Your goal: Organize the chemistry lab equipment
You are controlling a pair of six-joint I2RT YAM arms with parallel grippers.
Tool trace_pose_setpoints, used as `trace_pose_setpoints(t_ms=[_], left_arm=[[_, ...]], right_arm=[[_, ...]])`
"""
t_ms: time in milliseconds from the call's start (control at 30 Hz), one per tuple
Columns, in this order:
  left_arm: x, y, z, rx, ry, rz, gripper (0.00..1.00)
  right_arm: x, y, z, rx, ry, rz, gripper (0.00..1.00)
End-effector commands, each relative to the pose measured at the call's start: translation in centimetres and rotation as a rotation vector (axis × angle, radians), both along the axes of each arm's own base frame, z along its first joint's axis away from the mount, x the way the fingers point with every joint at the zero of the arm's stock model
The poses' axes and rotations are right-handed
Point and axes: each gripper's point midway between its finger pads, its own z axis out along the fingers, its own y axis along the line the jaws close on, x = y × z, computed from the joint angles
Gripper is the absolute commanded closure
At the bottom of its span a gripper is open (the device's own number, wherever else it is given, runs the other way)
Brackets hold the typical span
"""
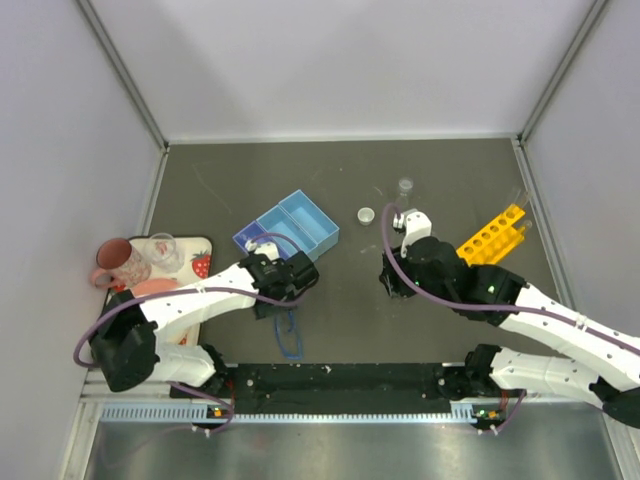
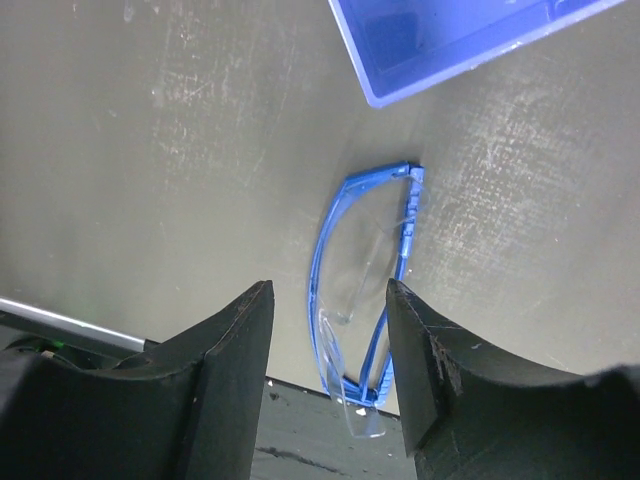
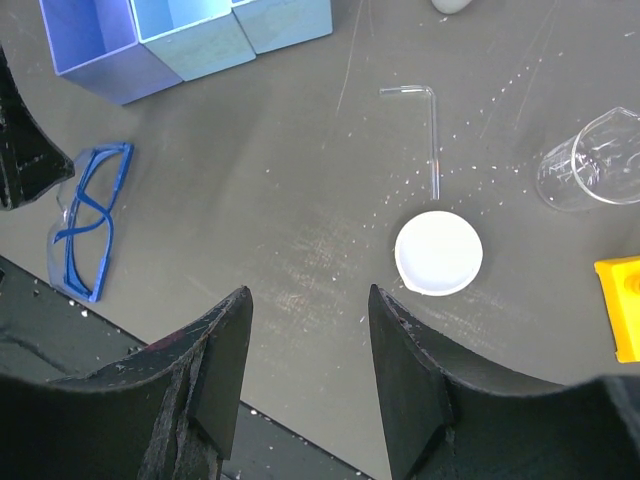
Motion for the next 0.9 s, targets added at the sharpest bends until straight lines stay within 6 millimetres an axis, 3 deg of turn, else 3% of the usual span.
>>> trace_pose_setpoints(t_ms=[0, 467, 833, 867], left_arm=[[0.9, 0.4, 0.0, -0.005, -0.025, -0.036, 0.46], [0.6, 0.2, -2.2, 0.001, 0.024, -0.102, 0.5], [0.4, 1.0, -2.9, 0.034, 0.027, -0.097, 0.82], [0.4, 1.0, -2.9, 0.032, 0.027, -0.095, 0.88]], right_arm=[[0.1, 0.7, 0.5, 0.038, -0.013, 0.006, 0.5], [0.1, 1.5, 0.0, 0.042, 0.004, 0.013, 0.5], [0.2, 1.5, -0.3, 0.038, 0.012, 0.007, 0.52], [0.2, 1.5, -0.3, 0.04, 0.012, 0.009, 0.52]])
